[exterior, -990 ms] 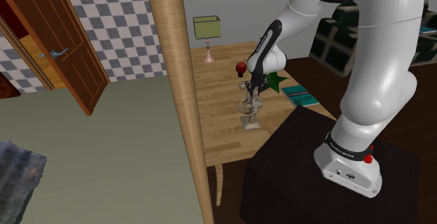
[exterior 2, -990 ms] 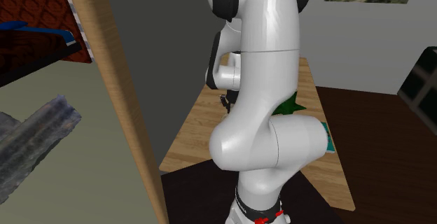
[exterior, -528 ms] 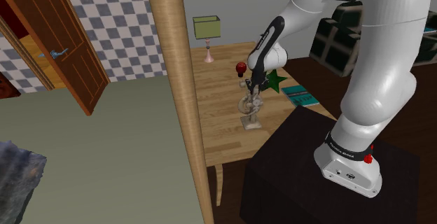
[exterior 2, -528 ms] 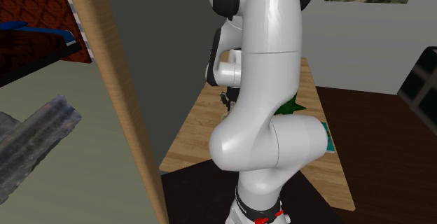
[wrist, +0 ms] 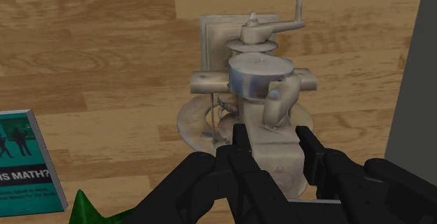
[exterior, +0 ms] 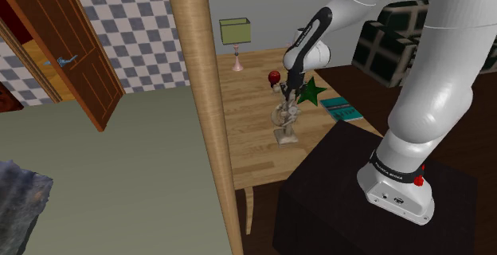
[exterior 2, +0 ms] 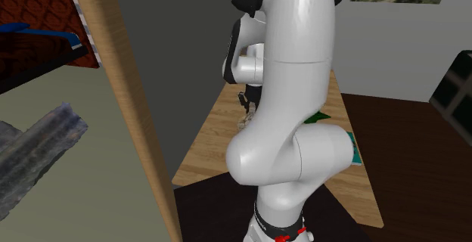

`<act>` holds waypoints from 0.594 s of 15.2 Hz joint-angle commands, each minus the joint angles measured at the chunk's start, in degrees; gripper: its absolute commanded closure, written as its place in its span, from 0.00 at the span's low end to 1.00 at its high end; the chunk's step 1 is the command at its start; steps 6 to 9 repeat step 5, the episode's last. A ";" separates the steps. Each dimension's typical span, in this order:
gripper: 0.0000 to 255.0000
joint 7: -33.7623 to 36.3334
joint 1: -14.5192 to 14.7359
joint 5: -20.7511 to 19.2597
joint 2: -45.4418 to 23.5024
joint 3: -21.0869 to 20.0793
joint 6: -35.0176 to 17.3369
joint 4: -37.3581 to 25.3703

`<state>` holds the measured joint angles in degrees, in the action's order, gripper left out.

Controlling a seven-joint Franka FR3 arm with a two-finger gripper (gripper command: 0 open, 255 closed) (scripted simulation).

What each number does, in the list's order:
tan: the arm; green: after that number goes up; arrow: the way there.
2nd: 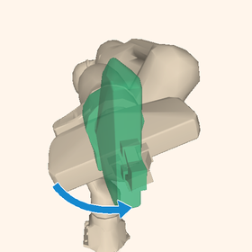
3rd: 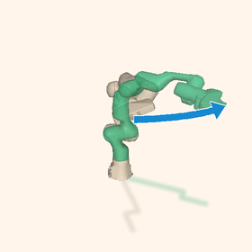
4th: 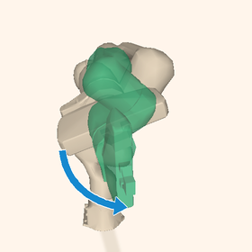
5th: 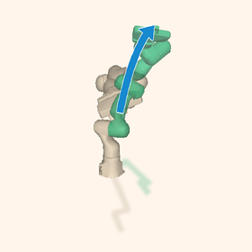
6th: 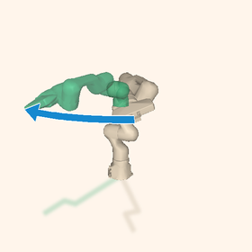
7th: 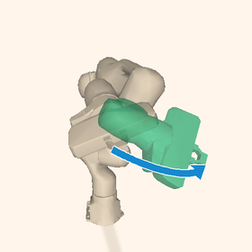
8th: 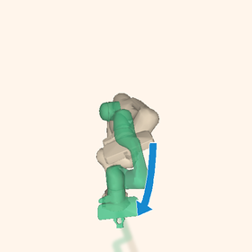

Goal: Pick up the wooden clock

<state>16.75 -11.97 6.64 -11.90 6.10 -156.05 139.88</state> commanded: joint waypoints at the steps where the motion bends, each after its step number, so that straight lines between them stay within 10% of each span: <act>1: 1.00 0.62 0.25 -0.66 1.54 0.28 1.62 -0.25; 9: 1.00 1.10 0.37 -1.28 3.14 0.50 3.24 -0.29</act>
